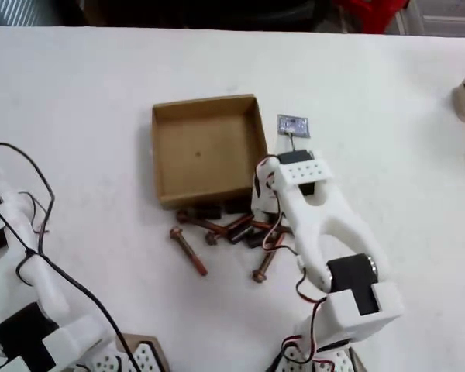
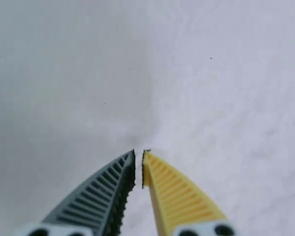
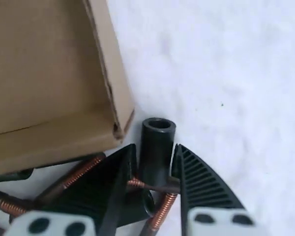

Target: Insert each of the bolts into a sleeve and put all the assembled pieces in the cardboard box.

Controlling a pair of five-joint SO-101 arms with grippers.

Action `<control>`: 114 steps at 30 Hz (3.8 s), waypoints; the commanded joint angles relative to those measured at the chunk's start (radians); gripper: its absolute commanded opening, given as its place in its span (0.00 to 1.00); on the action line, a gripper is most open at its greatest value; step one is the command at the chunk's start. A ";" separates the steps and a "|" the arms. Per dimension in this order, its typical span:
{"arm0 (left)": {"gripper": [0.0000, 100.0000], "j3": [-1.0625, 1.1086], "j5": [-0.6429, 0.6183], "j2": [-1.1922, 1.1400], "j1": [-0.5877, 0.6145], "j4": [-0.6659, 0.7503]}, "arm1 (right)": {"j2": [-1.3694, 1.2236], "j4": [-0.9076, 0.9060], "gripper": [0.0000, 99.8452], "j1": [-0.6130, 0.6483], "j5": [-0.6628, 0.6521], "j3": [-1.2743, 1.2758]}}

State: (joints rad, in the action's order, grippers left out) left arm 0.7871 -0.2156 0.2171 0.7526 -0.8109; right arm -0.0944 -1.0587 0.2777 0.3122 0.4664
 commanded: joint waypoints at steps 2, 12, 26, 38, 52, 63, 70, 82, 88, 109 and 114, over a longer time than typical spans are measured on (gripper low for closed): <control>0.06 -0.003 -0.002 -0.002 -0.018 0.017 | 0.004 0.015 0.12 -0.012 0.023 -0.037; 0.06 0.008 -0.002 -0.002 -0.059 0.015 | 0.001 0.036 0.05 -0.005 0.021 -0.028; 0.06 -0.026 -0.008 0.007 -0.394 -0.206 | 0.012 0.054 0.02 -0.045 -0.064 -0.038; 0.19 -0.198 -0.141 -0.002 -0.961 -0.465 | 0.004 0.093 0.02 -0.051 -0.084 -0.041; 0.22 0.043 -0.232 -0.004 -1.040 -0.178 | 0.004 0.094 0.02 -0.042 -0.098 -0.041; 0.21 -0.104 -0.233 -0.208 -0.975 -0.232 | 0.004 0.094 0.02 -0.048 -0.098 -0.041; 0.21 -0.133 -0.213 -0.240 -0.981 -0.258 | 0.007 0.094 0.02 -0.050 -0.098 -0.041; 0.04 -0.140 -0.087 -0.240 -0.974 -0.238 | 0.008 0.094 0.02 -0.051 -0.098 -0.041; 0.04 -0.135 0.100 -0.239 -0.860 -0.239 | 0.010 0.094 0.02 -0.051 -0.098 -0.041; 0.16 -0.206 0.118 -0.237 -0.673 -0.353 | 0.007 0.094 0.02 -0.047 -0.098 -0.041; 0.16 -0.199 -0.014 -0.240 -0.699 -0.345 | 0.010 0.094 0.02 -0.048 -0.098 -0.041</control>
State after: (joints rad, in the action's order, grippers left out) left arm 0.6199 -0.1588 -0.0269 0.0775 -1.1469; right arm -0.0990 -0.9789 0.2378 0.2263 0.4680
